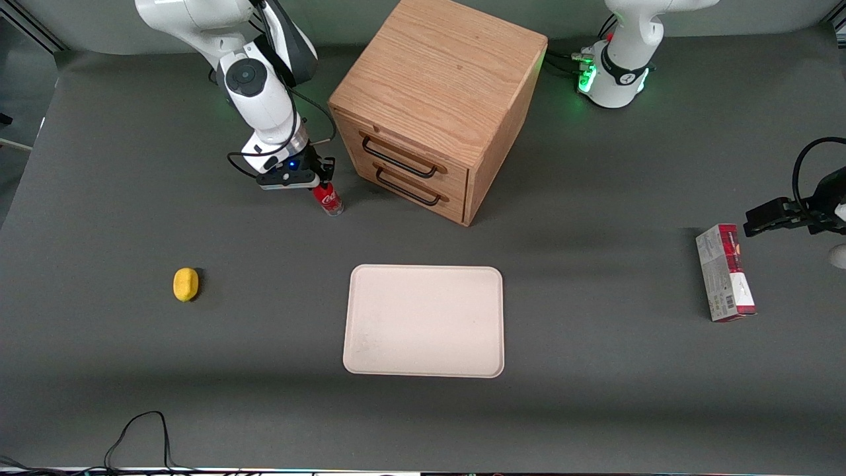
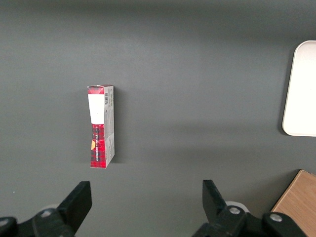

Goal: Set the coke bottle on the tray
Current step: 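Close the right gripper on the bottle neck and lift it, then carry the held bottle over to the white tray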

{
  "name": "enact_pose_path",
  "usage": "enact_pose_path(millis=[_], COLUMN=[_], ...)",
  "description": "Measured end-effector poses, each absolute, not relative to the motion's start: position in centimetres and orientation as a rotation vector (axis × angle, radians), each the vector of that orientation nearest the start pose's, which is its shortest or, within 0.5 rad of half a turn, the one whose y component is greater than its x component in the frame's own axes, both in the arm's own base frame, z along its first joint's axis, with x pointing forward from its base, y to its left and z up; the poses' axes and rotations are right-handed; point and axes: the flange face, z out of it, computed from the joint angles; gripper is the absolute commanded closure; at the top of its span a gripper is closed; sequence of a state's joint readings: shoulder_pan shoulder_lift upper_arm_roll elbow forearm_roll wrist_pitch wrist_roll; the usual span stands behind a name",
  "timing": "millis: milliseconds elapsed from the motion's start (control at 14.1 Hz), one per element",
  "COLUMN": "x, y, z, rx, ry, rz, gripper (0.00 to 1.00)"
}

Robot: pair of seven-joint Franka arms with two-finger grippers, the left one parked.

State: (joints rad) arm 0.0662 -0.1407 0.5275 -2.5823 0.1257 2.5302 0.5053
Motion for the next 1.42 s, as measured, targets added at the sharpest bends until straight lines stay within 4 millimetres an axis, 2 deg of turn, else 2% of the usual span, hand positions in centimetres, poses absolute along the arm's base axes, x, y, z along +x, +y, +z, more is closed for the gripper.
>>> enact_pose_path(millis=[142,283,425,708,920,1062,1204,1274,1416], x=[38.4,41.0,44.1,50.6,55.2,58.2,61.0,62.3,64.6], y=[24.7,24.6,24.1,23.8,22.7,22.2,22.8,23.3,25.0], z=[32.4,35.5,40.1,49.8,54.8,56.3,56.9,56.8,55.0], rx=[-3.083,-3.077,-3.080,-3.119,-3.141,-3.153,-3.121,-3.101,-3.095], ry=[0.039,0.088,0.135,0.122,0.123,0.121,0.109,0.100,0.065], rz=[-0.116,-0.104,-0.056,0.026,0.034,0.058,0.053,0.045,0.036], gripper=[1.00,1.00,1.00,1.00,1.00,1.00,1.00,1.00,1.00])
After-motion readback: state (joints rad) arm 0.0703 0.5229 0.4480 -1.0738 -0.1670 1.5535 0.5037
